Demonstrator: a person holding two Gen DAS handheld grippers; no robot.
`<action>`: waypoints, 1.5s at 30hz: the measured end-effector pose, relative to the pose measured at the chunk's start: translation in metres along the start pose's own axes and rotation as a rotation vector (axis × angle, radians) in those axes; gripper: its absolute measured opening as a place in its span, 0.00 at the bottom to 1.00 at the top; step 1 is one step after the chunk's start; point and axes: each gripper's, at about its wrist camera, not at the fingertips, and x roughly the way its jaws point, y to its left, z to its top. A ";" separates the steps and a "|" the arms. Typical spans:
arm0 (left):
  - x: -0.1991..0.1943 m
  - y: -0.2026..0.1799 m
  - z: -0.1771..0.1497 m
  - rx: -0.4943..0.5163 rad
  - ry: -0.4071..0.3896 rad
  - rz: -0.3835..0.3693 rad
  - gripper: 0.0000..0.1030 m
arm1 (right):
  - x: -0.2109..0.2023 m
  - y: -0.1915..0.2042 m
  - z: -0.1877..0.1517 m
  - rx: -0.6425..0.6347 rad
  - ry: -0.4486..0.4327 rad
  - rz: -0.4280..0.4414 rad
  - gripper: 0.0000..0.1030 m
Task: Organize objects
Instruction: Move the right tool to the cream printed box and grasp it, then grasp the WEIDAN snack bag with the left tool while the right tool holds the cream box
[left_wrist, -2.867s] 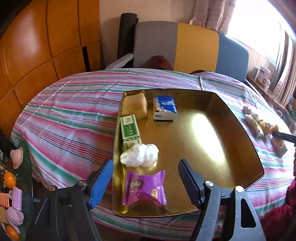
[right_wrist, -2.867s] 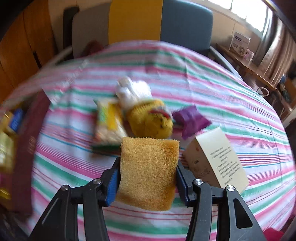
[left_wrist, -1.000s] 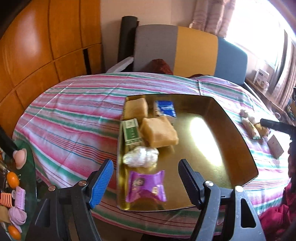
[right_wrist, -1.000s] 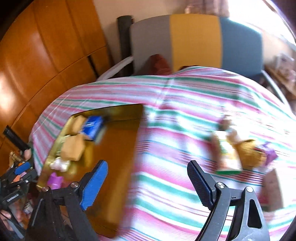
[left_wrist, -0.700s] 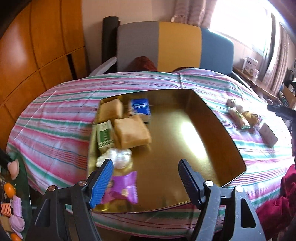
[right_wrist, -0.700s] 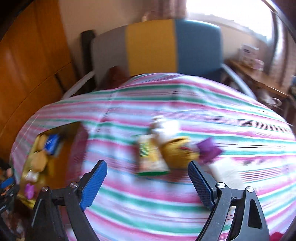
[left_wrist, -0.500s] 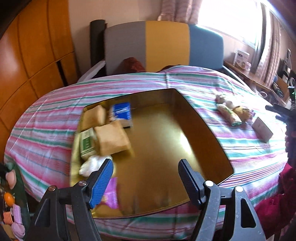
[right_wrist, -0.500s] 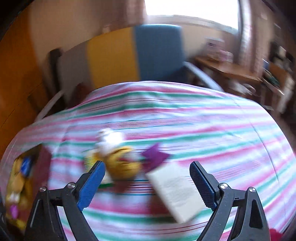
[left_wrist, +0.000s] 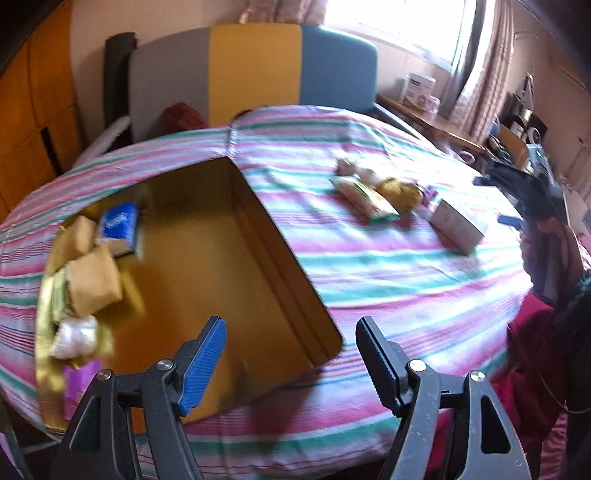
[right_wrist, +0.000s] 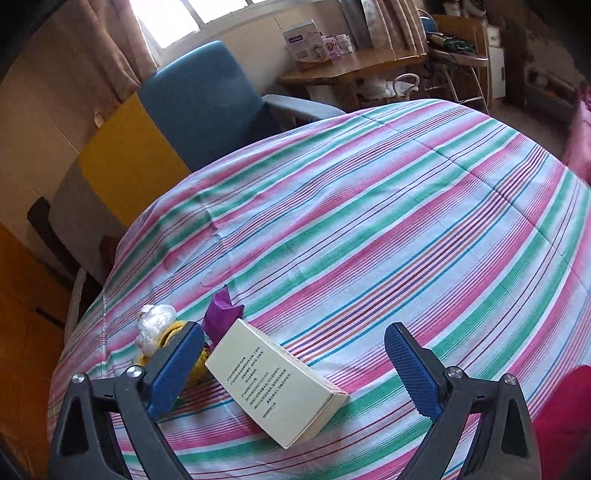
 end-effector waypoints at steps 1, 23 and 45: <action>0.001 -0.002 -0.002 0.007 0.006 -0.006 0.71 | 0.002 0.002 -0.003 -0.009 0.009 0.000 0.96; 0.015 -0.056 0.061 0.034 0.000 -0.163 0.71 | 0.046 0.068 -0.047 -0.548 0.113 -0.136 0.49; 0.182 -0.090 0.149 -0.104 0.134 -0.019 0.67 | 0.048 0.057 -0.040 -0.472 0.195 -0.113 0.50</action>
